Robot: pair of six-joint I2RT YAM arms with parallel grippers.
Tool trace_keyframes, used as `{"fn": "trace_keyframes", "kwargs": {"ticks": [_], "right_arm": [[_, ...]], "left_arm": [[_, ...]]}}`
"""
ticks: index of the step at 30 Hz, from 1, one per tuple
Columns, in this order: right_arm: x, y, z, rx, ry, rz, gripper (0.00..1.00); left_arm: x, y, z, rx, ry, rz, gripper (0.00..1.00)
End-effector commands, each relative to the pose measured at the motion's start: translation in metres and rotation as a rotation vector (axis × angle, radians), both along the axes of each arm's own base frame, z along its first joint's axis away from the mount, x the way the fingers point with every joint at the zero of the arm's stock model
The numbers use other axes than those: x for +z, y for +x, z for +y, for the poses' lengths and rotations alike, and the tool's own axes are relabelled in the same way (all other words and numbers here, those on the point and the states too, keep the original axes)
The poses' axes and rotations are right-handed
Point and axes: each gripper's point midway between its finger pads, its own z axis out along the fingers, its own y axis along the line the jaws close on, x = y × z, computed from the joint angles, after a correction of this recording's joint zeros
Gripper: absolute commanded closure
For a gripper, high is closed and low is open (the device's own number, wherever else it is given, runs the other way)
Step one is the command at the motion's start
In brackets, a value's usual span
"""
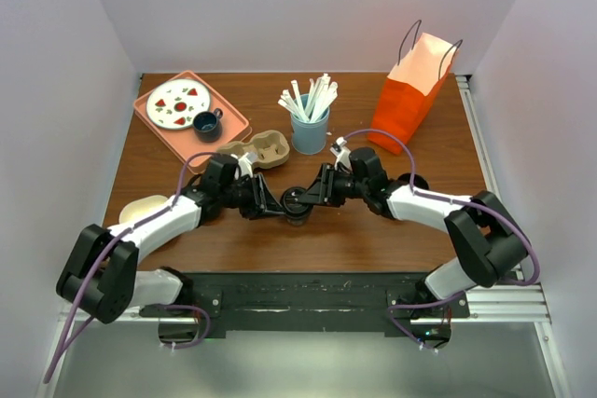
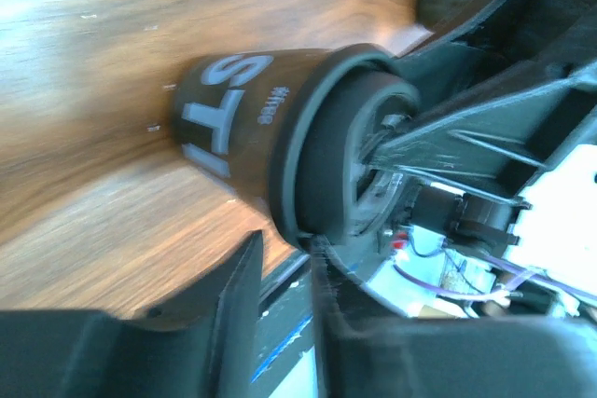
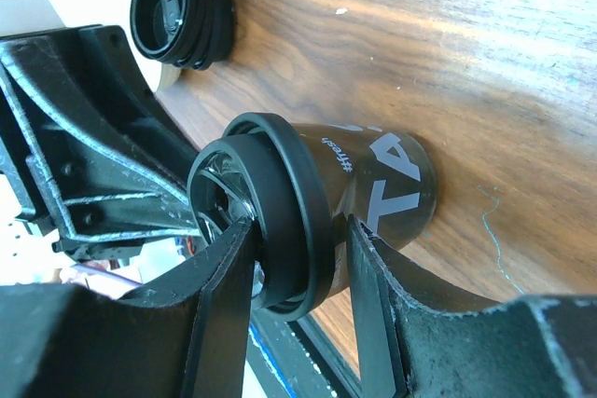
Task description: Pack the takeout coffee
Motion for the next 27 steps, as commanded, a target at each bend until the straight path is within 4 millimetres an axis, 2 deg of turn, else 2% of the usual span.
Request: {"fn": "trace_keyframes", "kwargs": {"ticks": [1,2,8,12,14,18,23,27], "right_arm": [[-0.079,-0.041,-0.043,0.009,-0.323,0.200,0.76],[-0.076,-0.039,-0.041,0.010,-0.319,0.195,0.76],[-0.073,-0.035,-0.040,0.013,-0.331,0.187,0.76],[-0.072,-0.034,-0.039,0.019,-0.332,0.187,0.76],[-0.072,-0.032,-0.039,0.018,-0.333,0.186,0.76],[-0.069,-0.031,-0.037,0.020,-0.329,0.181,0.76],[-0.063,-0.028,-0.034,0.020,-0.315,0.173,0.75],[-0.059,-0.027,-0.031,0.022,-0.296,0.167,0.75]], "left_arm": [[-0.032,-0.009,0.032,0.003,0.239,0.074,0.61],[-0.017,0.002,0.026,-0.004,0.216,0.036,0.57],[0.028,0.020,0.016,-0.040,0.144,-0.061,0.45],[0.056,0.028,-0.002,-0.104,0.046,-0.133,0.41],[0.063,0.029,-0.008,-0.135,0.016,-0.145,0.39],[0.051,0.031,-0.010,-0.176,0.034,-0.138,0.38],[0.019,0.029,-0.010,-0.215,0.069,-0.085,0.38],[0.007,0.032,-0.011,-0.222,0.078,-0.098,0.38]]}}
